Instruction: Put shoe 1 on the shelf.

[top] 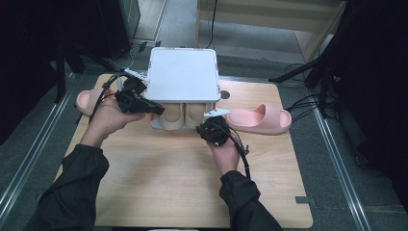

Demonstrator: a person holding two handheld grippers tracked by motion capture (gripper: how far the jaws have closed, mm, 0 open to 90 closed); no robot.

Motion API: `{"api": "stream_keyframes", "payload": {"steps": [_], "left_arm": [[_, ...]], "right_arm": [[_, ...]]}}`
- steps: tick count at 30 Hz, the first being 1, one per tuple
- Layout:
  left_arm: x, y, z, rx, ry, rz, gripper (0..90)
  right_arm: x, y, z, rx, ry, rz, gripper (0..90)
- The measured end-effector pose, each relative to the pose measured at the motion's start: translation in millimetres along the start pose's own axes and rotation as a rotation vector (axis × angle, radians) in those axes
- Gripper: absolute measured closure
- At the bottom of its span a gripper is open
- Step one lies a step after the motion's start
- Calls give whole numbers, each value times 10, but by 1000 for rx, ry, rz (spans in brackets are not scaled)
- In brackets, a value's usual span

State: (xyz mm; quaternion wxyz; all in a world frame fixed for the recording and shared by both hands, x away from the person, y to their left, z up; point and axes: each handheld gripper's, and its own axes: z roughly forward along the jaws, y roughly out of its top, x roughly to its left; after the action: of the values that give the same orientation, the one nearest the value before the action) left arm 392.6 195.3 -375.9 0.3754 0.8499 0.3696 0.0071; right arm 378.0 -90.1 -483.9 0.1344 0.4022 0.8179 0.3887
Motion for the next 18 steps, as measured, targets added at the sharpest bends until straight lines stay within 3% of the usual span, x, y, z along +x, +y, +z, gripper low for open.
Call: {"api": "stream_keyframes", "payload": {"steps": [3, 7, 12, 18], "left_arm": [[-6, -77, -115, -20, 4, -38, 670], [-21, -182, -289, -49, 32, -44, 612], [-24, -327, -449, -78, 68, -59, 556], [79, -527, -567, -98, 113, -73, 523]], "right_arm": [[-16, -23, -198, -5, 20, -22, 734], [-35, -58, -418, 7, 102, -41, 655], [-74, -216, -639, 11, 172, -44, 598], [-115, -448, -808, 34, 204, -90, 578]]}}
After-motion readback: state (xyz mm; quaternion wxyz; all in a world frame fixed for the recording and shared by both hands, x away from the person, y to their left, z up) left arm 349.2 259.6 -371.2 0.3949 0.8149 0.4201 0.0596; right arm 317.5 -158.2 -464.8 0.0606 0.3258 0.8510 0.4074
